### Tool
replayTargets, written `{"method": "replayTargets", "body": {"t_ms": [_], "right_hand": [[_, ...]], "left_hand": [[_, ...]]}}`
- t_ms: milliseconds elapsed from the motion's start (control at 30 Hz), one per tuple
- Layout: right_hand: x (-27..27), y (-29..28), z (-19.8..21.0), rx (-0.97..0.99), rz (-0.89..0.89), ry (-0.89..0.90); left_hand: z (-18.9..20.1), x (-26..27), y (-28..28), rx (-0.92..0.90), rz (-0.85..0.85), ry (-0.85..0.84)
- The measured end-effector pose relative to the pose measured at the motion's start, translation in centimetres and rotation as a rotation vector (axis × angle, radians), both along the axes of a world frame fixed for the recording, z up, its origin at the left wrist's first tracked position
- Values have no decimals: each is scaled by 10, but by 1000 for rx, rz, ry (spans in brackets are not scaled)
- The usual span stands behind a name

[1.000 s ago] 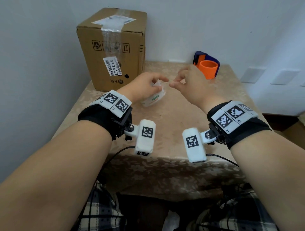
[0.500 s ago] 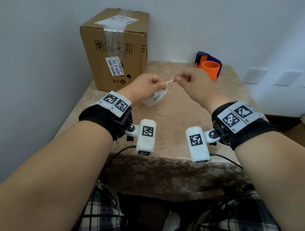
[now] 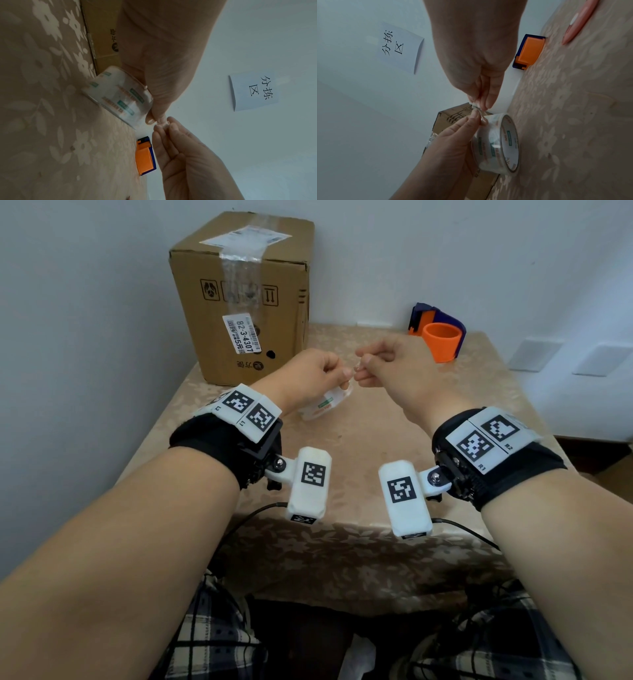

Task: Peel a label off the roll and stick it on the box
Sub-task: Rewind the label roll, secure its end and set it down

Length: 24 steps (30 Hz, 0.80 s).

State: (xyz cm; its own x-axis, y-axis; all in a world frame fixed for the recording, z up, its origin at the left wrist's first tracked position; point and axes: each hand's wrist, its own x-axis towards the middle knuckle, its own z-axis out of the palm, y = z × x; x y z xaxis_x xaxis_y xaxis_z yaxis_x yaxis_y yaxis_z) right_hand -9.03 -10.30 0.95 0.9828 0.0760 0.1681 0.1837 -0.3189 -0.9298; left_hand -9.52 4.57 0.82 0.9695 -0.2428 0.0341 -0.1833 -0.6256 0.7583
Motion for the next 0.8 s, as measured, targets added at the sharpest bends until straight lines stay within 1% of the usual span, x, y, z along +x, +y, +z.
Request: {"method": "replayTargets", "body": {"t_ms": [67, 167, 200, 367, 433, 533, 600, 700, 800], "right_hand": [[-2, 0, 0, 30, 31, 5], [-5, 1, -2, -30, 72, -16], [-6, 2, -1, -33, 62, -32], [-4, -1, 0, 75, -23, -57], [-2, -3, -2, 88, -58, -53], [0, 1, -3, 110, -89, -47], [0, 4, -2, 91, -96, -34], [-2, 6, -3, 37, -47, -6], [-8, 8, 0, 38, 39, 10]], "left_hand": [[0, 0, 0, -12, 0, -18], [0, -1, -2, -46, 2, -39], [0, -1, -2, -43, 5, -45], [-1, 2, 0, -25, -8, -31], [-1, 2, 1, -34, -14, -42], [-2, 1, 0, -62, 23, -66], [-3, 1, -2, -75, 38, -70], [-4, 1, -3, -74, 58, -80], [-5, 4, 0, -110, 108, -86]]}}
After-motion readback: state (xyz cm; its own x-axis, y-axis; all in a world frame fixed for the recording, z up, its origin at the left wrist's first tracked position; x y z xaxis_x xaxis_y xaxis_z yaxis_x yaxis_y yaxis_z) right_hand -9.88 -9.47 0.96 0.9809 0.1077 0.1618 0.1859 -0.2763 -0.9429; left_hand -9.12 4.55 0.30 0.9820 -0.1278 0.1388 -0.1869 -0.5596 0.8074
